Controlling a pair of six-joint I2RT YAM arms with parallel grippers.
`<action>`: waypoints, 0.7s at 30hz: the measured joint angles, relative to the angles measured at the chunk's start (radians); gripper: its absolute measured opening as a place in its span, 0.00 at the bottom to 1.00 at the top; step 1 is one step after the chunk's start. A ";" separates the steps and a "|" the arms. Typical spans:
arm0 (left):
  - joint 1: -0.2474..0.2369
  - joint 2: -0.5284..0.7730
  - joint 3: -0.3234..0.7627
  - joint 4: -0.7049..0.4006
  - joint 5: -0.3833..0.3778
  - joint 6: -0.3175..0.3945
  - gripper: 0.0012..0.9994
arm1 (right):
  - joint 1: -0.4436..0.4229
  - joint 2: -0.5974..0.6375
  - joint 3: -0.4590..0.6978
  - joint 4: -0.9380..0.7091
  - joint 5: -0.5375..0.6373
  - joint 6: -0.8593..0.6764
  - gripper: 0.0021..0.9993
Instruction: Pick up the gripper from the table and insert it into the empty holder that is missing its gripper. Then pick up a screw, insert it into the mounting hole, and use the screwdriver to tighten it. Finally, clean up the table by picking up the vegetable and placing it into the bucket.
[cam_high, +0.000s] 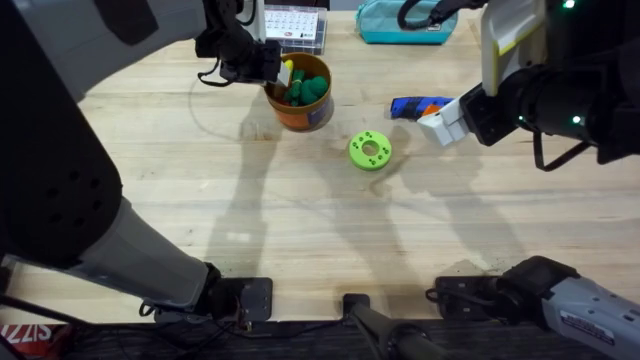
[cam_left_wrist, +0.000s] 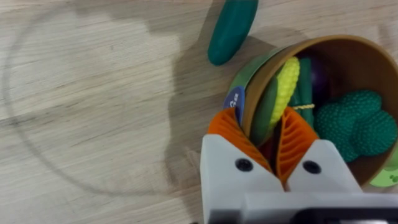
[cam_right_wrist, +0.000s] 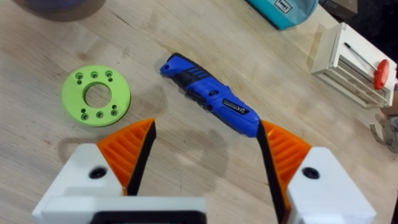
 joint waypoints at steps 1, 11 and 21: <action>0.000 -0.001 0.001 0.003 0.003 -0.001 0.04 | 0.000 0.000 0.000 -0.003 0.000 0.000 0.98; 0.009 -0.001 0.002 0.008 0.049 -0.023 0.04 | 0.000 0.000 0.000 -0.034 -0.011 0.042 0.98; 0.009 -0.001 0.002 0.008 0.049 -0.024 0.04 | 0.000 0.019 0.000 -0.090 -0.034 0.063 0.98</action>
